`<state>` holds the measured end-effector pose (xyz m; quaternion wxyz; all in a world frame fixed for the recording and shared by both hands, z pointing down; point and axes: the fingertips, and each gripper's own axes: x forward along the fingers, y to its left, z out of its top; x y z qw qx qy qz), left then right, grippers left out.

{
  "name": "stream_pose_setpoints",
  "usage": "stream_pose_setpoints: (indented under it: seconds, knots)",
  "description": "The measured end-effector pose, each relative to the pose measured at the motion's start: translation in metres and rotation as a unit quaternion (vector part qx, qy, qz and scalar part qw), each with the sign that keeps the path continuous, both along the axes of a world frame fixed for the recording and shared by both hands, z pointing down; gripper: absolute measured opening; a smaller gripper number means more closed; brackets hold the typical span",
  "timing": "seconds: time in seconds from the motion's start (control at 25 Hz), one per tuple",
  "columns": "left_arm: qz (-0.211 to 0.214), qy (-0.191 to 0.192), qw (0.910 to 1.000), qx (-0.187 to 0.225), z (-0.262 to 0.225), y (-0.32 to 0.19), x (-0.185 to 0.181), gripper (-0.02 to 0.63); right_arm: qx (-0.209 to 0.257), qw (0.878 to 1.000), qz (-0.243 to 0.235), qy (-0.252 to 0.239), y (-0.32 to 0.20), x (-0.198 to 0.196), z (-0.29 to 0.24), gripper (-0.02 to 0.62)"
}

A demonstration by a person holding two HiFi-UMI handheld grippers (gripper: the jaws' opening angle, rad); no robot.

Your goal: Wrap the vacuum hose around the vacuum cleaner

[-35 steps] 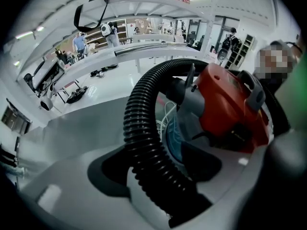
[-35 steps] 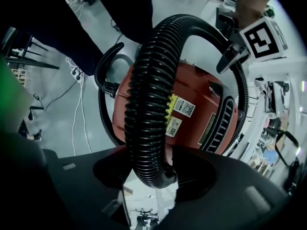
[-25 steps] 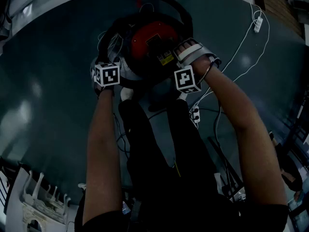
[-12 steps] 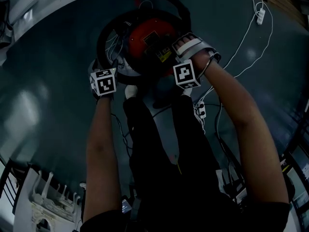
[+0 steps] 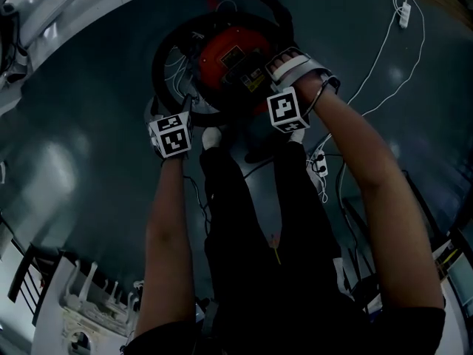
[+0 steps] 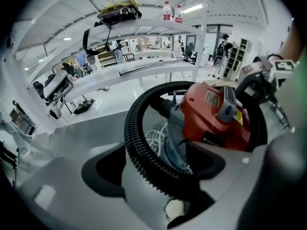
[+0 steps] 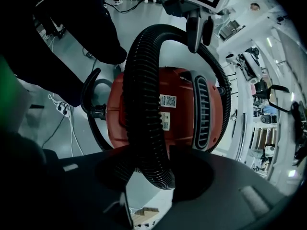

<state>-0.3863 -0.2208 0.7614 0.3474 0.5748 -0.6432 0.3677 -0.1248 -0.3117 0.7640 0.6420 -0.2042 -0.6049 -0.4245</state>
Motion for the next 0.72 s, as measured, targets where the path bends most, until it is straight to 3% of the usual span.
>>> stream_pose_setpoints:
  seconds: [0.16, 0.28, 0.36, 0.44, 0.52, 0.6, 0.72]
  knots:
    - [0.011, -0.002, 0.9999, 0.006, -0.008, 0.000, 0.011, 0.394, 0.003, 1.000, 0.006, -0.004, 0.000, -0.001, 0.002, 0.210]
    - [0.092, 0.012, 0.9955, 0.015, -0.026, -0.008, 0.047, 0.394, 0.001, 1.000, 0.020, -0.012, 0.001, 0.001, 0.001, 0.215]
    - [0.183, 0.025, 0.9825, 0.024, -0.040, -0.013, 0.084, 0.394, -0.004, 0.999, 0.033, -0.023, 0.002, -0.001, -0.001, 0.218]
    - [0.267, 0.041, 0.9626, 0.022, -0.048, -0.014, 0.123, 0.382, -0.009, 0.998, 0.042, -0.035, 0.003, -0.004, -0.004, 0.218]
    - [0.321, 0.055, 0.9455, 0.011, -0.049, -0.013, 0.151, 0.346, -0.008, 0.998, 0.041, -0.037, 0.005, -0.004, -0.005, 0.216]
    - [0.347, 0.091, 0.9336, 0.000, -0.051, -0.014, 0.168, 0.314, -0.005, 0.999, 0.039, -0.031, 0.006, 0.000, -0.006, 0.218]
    - [0.331, 0.210, 0.9198, 0.011, -0.069, -0.021, 0.191, 0.319, -0.009, 0.998, 0.054, -0.039, 0.003, 0.001, -0.009, 0.215]
